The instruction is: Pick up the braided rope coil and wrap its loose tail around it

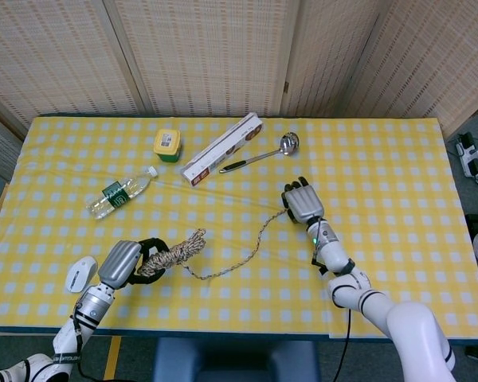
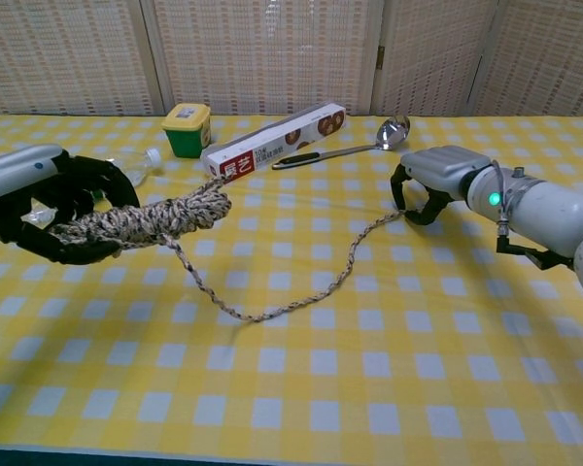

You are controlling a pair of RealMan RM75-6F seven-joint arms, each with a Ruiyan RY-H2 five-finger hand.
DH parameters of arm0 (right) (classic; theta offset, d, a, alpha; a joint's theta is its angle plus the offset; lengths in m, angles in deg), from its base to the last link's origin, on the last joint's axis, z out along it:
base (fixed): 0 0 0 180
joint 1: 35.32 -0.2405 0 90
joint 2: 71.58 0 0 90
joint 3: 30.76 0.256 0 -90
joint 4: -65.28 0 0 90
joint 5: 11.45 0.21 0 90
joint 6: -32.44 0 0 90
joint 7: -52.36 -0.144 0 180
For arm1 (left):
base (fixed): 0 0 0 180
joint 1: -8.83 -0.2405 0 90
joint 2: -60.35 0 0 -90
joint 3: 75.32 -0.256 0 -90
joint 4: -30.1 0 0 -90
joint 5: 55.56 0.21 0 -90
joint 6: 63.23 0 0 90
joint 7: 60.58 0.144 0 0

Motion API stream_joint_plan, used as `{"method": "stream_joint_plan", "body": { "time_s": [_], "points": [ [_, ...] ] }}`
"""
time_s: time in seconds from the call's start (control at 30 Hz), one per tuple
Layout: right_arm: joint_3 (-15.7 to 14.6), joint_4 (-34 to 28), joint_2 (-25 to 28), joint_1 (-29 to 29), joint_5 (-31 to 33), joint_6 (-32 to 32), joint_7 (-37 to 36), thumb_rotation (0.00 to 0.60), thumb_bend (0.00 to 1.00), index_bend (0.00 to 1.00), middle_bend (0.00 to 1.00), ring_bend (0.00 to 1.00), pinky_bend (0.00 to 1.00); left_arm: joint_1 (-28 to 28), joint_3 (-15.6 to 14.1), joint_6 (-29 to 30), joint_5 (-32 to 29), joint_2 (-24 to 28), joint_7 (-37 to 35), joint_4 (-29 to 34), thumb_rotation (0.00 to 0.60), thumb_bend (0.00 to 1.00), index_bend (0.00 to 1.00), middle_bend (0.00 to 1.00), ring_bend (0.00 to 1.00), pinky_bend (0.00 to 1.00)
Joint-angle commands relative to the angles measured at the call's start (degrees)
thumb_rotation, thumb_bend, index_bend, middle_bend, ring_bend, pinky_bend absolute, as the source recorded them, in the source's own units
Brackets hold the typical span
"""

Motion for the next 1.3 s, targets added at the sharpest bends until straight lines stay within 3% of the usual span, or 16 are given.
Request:
{"method": "stream_joint_plan", "body": {
  "time_s": [0.03,0.67,0.97,1.13,1.3],
  "points": [
    [0.0,0.2,-0.1,-0.1,0.0,0.1,0.2,0.6,0.46,0.56,0.29,0.21,0.11,0.0,0.0,0.0,0.0,0.0,-0.1,-0.1,0.6,0.63,0.72,0.73,0.69,0.79],
    [0.7,-0.6,0.4,0.0,0.1,-0.3,0.1,0.6,0.46,0.6,0.33,0.23,0.14,-0.1,0.5,0.3,0.3,0.4,-2.8,0.0,0.6,0.63,0.72,0.73,0.69,0.79],
    [1.7,-14.6,8.4,3.2,-2.0,-9.1,-1.7,0.6,0.47,0.65,0.38,0.31,0.21,1.8,2.0,-0.4,2.6,3.1,-10.9,3.3,0.6,0.63,0.72,0.73,0.7,0.79],
    [3.4,-26.7,13.7,4.4,-1.9,-12.9,-1.4,0.6,0.47,0.71,0.48,0.44,0.31,3.6,2.9,-1.1,4.1,4.2,-9.3,6.5,0.6,0.63,0.72,0.73,0.7,0.79],
    [5.4,-36.4,16.9,4.4,-0.8,-14.9,0.7,0.6,0.47,0.75,0.55,0.5,0.33,6.1,4.1,-3.5,4.0,4.8,-6.0,10.2,0.6,0.63,0.72,0.73,0.7,0.79]
  ]
}}
